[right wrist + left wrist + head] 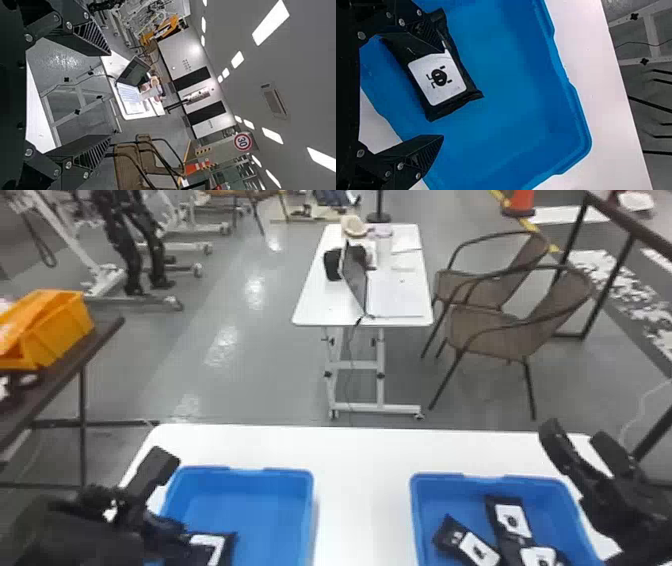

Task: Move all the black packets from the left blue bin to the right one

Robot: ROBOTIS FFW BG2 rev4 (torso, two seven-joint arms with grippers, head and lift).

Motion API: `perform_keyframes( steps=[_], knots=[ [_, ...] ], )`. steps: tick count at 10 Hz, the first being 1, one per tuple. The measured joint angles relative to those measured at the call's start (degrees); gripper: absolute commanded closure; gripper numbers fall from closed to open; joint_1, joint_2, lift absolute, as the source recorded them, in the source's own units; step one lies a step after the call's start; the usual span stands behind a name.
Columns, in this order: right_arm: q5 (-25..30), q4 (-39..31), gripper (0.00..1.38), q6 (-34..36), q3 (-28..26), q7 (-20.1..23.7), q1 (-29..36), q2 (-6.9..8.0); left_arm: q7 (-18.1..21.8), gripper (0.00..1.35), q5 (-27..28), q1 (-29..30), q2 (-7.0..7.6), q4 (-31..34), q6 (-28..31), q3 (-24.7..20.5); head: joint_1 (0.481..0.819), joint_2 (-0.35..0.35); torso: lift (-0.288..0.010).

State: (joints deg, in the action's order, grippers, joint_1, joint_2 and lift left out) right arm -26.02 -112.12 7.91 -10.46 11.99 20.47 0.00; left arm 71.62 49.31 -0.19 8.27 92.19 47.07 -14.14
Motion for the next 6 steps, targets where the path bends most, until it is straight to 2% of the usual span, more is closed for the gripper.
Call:
perform_keyframes(
  steps=[4,6],
  knots=[
    [-1.41,0.66,0.3,0.0,0.22,0.32,-0.22,0.0,-0.21,0.28,5.27,-0.42,0.66,-2.8,-0.41,-1.37,0.695,0.161,0.0],
    [-1.86,1.12,0.3,0.0,0.26,1.02,-0.52,0.0,-2.44,0.29,5.65,-1.66,1.07,-6.39,-2.41,-1.48,0.695,0.174,0.0]
  ],
)
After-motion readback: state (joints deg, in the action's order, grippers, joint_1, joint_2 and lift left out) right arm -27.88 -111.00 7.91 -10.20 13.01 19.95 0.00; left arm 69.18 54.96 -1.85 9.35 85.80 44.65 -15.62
